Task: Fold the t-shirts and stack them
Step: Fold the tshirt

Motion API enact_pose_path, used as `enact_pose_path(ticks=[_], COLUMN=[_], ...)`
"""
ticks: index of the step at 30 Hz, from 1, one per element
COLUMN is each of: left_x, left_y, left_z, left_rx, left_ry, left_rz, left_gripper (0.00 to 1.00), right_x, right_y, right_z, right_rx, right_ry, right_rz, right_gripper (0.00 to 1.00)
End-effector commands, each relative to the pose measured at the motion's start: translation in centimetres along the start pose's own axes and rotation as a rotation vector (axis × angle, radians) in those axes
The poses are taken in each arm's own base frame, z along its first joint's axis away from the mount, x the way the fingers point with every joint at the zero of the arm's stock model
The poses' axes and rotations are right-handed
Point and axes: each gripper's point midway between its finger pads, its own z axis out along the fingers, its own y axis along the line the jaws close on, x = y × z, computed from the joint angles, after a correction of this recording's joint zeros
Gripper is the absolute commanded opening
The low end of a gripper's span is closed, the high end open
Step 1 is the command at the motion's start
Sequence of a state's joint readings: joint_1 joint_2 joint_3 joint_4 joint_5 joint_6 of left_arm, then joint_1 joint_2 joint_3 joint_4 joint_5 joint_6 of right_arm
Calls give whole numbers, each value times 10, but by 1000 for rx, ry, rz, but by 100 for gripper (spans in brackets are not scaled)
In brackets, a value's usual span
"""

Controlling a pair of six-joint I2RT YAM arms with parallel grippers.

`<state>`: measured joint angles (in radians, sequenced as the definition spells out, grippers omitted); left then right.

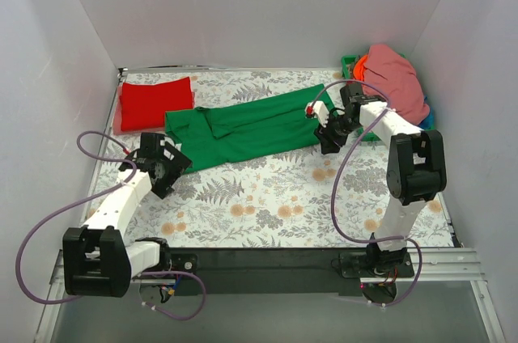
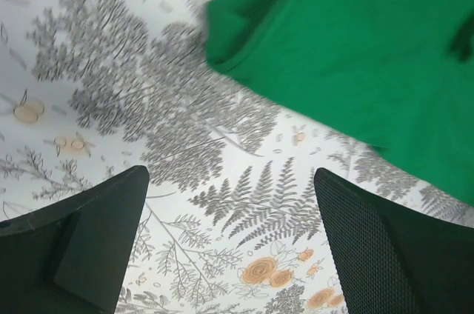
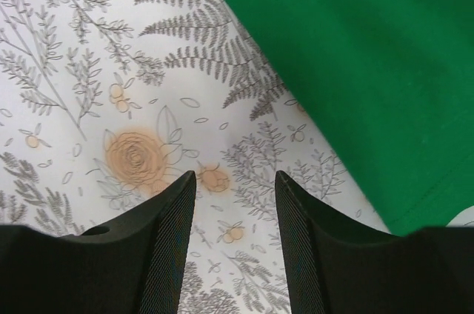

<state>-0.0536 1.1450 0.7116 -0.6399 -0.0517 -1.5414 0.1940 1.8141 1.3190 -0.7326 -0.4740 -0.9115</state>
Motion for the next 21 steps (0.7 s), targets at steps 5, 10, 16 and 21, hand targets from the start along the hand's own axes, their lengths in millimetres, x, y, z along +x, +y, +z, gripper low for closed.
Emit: enact_pose_path(ticks=[5, 10, 16, 21], left_x=[6, -7, -17, -24], left_y=[-11, -18, -2, 12], left_z=[28, 46, 64, 70], left_rx=[-7, -19, -129, -189], left_ry=[56, 21, -28, -70], left_rz=[-191, -201, -198, -184], left_gripper=[86, 81, 70, 54], right_x=[-22, -21, -21, -19], right_y=[-23, -24, -30, -34], right_z=[11, 15, 16, 20], right_rx=[25, 18, 29, 17], right_ry=[3, 7, 18, 27], right_rz=[-110, -115, -138, -222], right_gripper=[54, 54, 54, 54])
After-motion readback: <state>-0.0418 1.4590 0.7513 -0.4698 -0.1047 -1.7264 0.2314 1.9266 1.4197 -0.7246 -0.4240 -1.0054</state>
